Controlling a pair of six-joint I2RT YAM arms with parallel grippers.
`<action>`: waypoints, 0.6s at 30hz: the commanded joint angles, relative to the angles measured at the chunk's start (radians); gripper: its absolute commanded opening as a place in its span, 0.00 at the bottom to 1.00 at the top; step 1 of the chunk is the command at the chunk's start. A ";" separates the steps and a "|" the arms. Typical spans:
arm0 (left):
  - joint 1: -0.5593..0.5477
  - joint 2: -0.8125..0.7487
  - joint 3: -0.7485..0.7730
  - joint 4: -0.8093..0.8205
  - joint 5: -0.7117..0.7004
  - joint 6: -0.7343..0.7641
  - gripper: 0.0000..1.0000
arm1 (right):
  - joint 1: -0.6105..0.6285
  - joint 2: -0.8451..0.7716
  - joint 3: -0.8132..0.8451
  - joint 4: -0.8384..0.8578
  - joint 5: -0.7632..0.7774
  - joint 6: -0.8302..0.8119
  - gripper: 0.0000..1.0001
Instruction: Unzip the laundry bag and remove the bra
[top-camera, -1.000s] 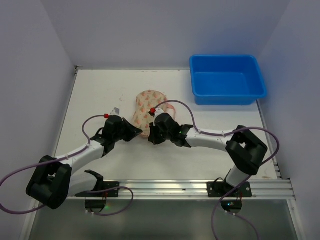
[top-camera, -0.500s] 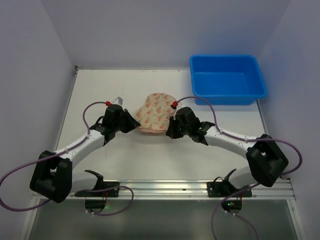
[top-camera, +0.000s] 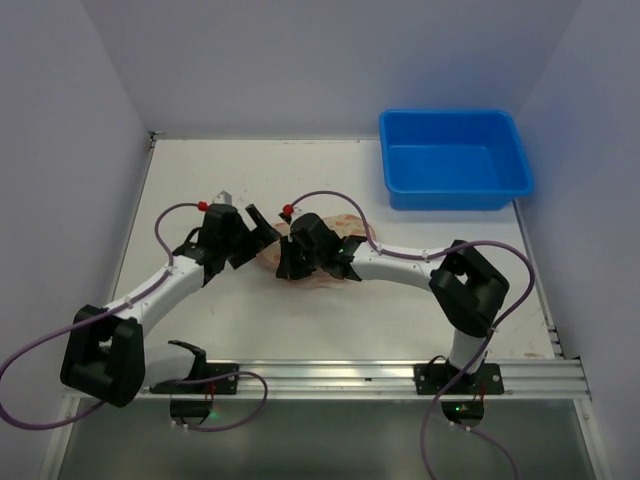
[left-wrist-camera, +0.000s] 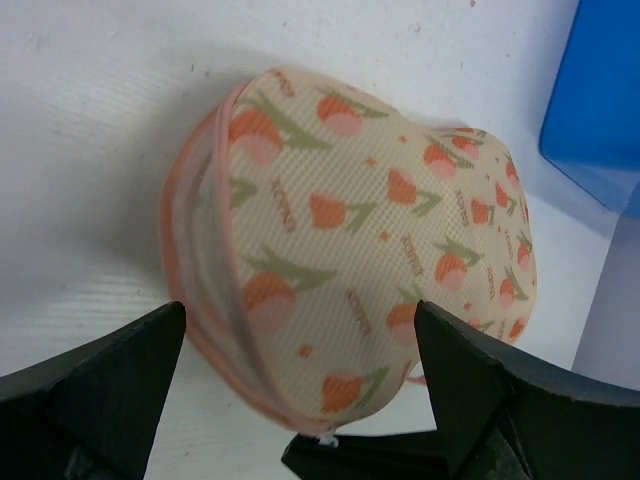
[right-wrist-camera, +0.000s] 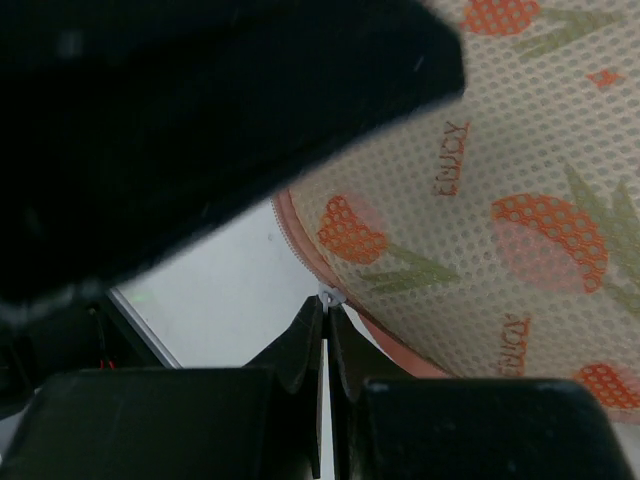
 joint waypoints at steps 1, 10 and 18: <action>0.002 -0.092 -0.074 -0.015 0.000 -0.096 1.00 | -0.007 0.011 0.065 0.053 -0.011 0.007 0.00; 0.002 -0.214 -0.207 0.031 0.000 -0.182 0.94 | -0.004 0.020 0.043 0.099 -0.023 0.005 0.00; -0.021 -0.134 -0.218 0.109 0.031 -0.202 0.32 | 0.002 0.021 0.028 0.069 0.014 0.004 0.00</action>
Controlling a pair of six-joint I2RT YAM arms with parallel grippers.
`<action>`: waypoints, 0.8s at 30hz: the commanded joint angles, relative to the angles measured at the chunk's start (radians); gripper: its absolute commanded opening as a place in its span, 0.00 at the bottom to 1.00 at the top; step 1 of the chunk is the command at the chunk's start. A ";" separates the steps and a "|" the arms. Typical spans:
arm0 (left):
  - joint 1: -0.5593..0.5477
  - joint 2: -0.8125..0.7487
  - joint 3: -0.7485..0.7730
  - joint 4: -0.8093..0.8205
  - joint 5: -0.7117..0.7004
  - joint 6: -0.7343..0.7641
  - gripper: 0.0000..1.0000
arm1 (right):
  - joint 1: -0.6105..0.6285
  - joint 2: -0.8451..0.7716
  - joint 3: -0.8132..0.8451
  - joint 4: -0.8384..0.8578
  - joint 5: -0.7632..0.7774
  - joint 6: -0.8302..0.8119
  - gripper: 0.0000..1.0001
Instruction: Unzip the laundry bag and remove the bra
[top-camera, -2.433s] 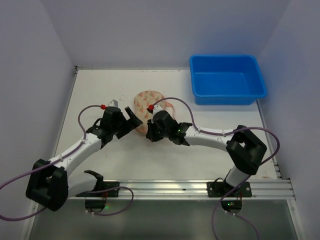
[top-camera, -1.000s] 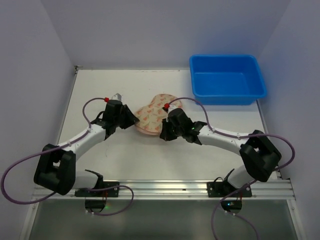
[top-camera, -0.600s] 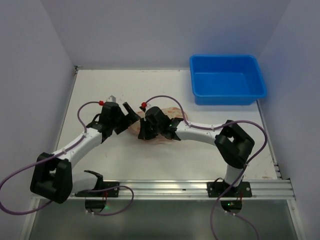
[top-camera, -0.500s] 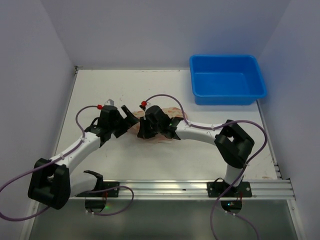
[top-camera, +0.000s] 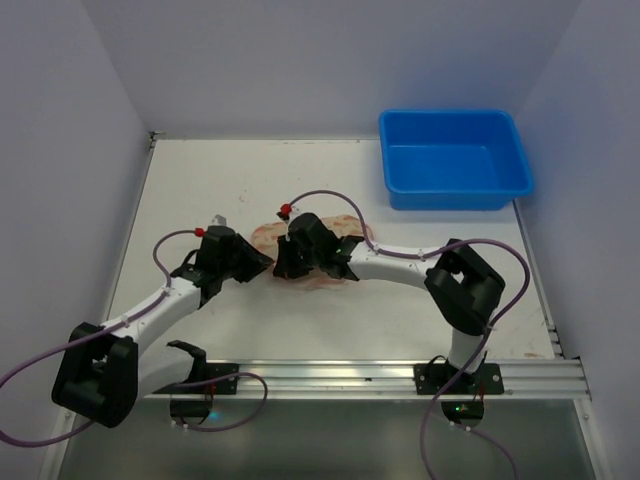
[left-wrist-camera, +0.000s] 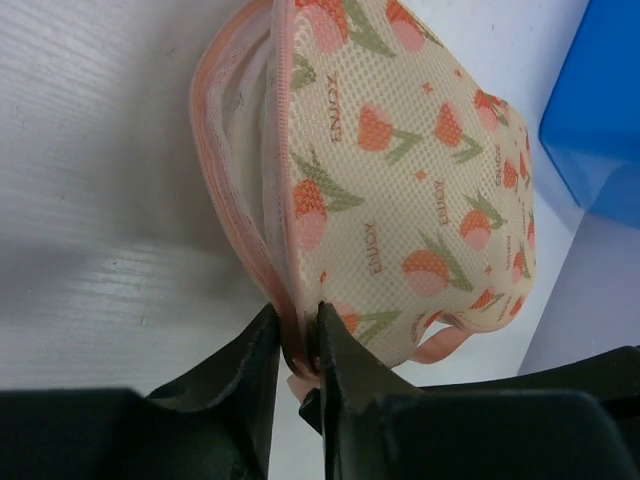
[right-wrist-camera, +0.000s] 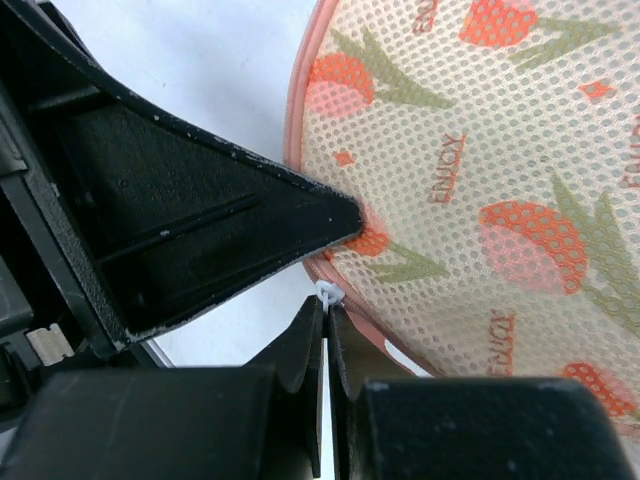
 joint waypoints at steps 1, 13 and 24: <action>-0.007 0.018 0.001 0.052 -0.003 -0.014 0.20 | 0.003 -0.027 -0.004 0.029 0.024 -0.002 0.00; 0.066 0.018 0.076 -0.072 -0.068 0.147 0.00 | -0.319 -0.372 -0.366 -0.187 0.085 -0.036 0.00; 0.115 0.237 0.266 -0.046 -0.048 0.301 0.05 | -0.345 -0.457 -0.416 -0.128 -0.020 -0.019 0.00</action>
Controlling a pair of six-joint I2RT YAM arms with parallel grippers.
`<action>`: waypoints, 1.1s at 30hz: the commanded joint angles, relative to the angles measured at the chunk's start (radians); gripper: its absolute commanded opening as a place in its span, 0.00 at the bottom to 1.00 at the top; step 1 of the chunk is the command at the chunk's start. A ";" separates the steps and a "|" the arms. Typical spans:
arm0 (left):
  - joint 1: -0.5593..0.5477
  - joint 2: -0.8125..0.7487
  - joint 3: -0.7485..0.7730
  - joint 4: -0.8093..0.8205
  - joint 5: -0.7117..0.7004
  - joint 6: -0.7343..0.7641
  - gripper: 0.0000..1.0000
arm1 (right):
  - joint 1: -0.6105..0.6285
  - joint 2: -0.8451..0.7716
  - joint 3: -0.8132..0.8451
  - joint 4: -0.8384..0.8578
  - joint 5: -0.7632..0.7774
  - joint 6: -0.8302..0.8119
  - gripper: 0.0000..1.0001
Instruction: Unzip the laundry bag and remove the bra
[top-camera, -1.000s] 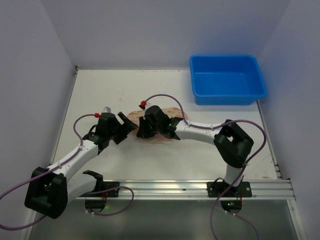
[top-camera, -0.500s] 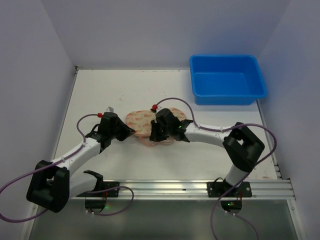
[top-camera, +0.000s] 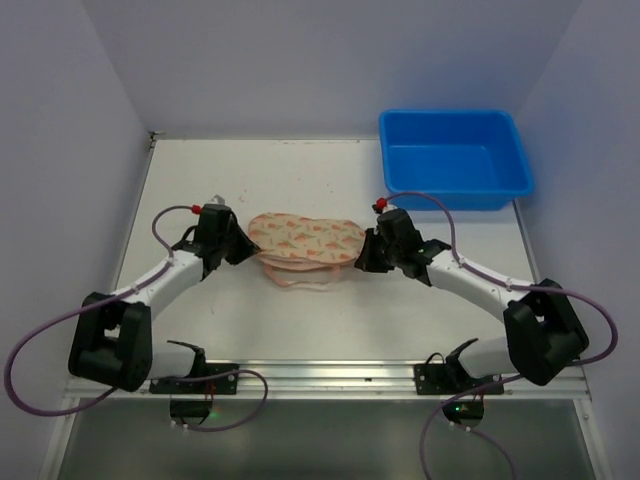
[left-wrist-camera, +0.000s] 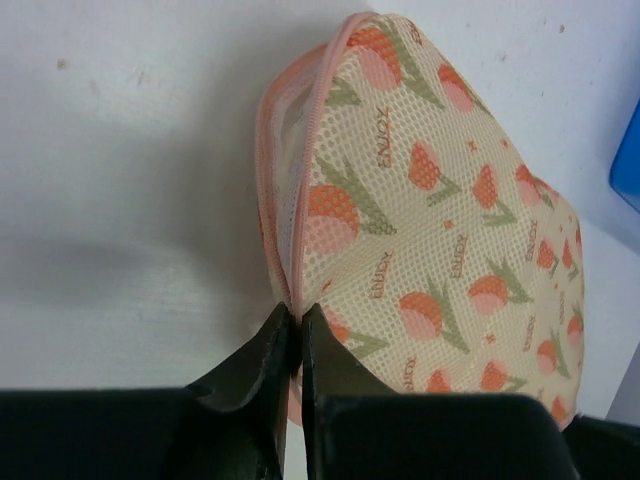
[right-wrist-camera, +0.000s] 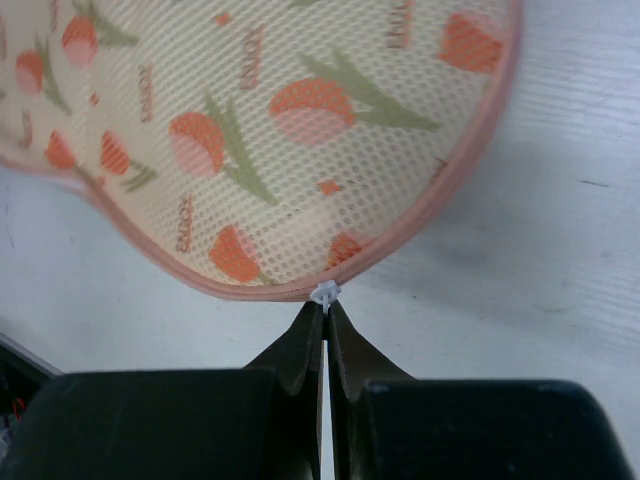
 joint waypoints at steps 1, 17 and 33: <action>0.020 0.106 0.139 0.033 -0.024 0.098 0.11 | 0.067 0.042 0.021 0.055 -0.062 0.006 0.00; 0.086 0.014 0.168 -0.062 0.039 0.083 1.00 | 0.357 0.442 0.482 0.258 -0.122 0.112 0.00; -0.055 -0.134 -0.080 0.052 0.139 -0.041 0.42 | 0.397 0.510 0.538 0.209 -0.062 0.049 0.00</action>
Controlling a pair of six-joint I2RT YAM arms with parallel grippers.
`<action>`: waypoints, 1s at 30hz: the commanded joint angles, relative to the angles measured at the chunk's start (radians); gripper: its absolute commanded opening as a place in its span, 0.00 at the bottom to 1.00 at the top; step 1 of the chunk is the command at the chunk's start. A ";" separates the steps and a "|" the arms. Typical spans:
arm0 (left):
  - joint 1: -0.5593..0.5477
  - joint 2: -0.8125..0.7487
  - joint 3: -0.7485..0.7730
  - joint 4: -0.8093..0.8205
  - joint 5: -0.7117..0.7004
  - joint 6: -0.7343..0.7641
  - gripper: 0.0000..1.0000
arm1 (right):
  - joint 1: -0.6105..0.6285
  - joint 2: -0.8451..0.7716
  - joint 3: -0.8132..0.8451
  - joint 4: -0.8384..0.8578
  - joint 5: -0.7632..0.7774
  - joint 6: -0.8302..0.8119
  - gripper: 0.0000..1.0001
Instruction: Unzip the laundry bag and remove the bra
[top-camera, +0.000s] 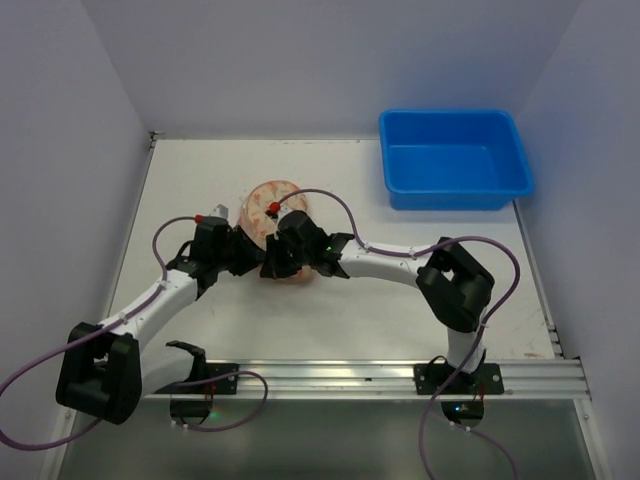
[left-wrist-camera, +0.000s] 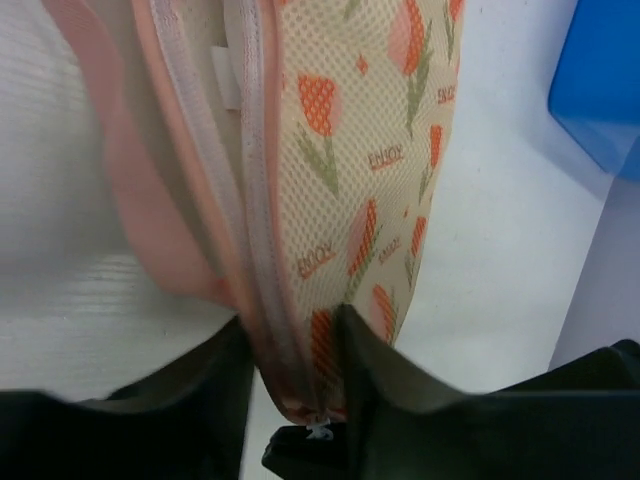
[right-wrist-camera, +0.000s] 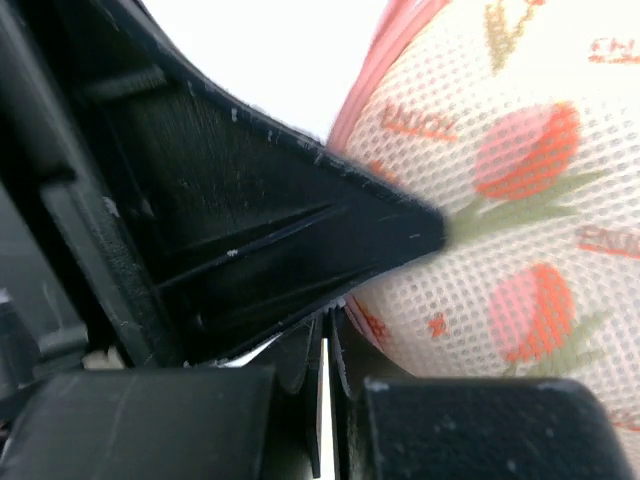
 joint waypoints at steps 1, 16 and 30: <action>-0.033 0.002 0.007 0.033 0.020 -0.011 0.33 | -0.001 -0.025 0.011 0.039 0.048 -0.021 0.00; 0.055 -0.035 0.106 -0.072 0.231 0.146 0.00 | -0.369 -0.397 -0.497 -0.079 -0.033 -0.043 0.00; 0.057 -0.082 -0.042 -0.175 0.141 0.263 0.03 | -0.361 -0.364 -0.446 -0.129 -0.068 -0.110 0.00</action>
